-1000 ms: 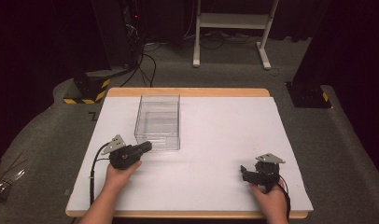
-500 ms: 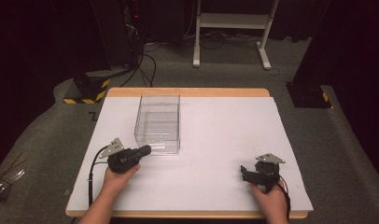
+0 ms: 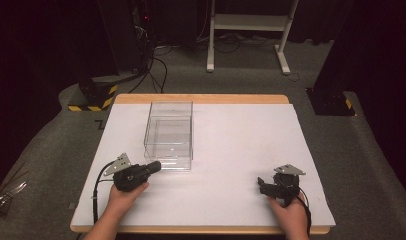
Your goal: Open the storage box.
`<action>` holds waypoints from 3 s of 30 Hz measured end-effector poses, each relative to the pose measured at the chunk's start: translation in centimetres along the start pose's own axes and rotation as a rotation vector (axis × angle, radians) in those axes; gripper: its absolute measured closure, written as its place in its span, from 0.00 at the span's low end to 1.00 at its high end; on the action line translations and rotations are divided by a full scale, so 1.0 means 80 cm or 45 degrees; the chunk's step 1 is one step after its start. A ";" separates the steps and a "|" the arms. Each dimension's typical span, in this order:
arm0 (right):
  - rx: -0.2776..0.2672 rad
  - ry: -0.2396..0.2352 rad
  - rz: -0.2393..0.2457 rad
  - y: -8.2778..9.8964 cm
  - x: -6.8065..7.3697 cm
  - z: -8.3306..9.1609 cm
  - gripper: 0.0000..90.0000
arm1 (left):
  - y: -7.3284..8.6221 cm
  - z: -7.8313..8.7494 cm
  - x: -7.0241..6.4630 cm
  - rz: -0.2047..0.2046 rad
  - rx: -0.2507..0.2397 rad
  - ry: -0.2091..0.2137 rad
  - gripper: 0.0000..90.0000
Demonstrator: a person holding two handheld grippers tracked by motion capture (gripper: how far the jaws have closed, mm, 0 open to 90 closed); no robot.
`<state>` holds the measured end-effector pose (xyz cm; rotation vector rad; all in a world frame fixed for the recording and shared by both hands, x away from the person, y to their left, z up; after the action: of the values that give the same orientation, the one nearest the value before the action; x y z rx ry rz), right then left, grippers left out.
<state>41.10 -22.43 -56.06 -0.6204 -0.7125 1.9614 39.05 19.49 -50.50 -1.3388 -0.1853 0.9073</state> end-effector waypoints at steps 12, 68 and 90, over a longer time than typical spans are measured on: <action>-0.001 0.000 0.001 0.000 0.000 0.000 0.14 | 0.010 0.012 -0.014 -0.008 0.022 0.041 0.94; 0.000 0.003 0.005 0.000 0.000 0.000 0.15 | 0.050 0.060 -0.061 -0.052 0.097 0.162 0.95; 0.000 0.002 0.004 0.000 0.000 0.000 0.15 | 0.041 0.076 -0.062 -0.050 0.054 0.135 0.86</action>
<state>41.08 -22.42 -56.04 -0.6231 -0.7110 1.9636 30.64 20.70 -49.96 -1.3355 -0.1093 0.8009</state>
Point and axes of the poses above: each handheld gripper's, and its own axes: z roughly backward along the jaws, y roughly out of its underside, x roughly to its left, the point moved 8 cm from there along -z, roughly forward along the jaws, and after that the axes turned 9 degrees about z, right-handed, at the moved point
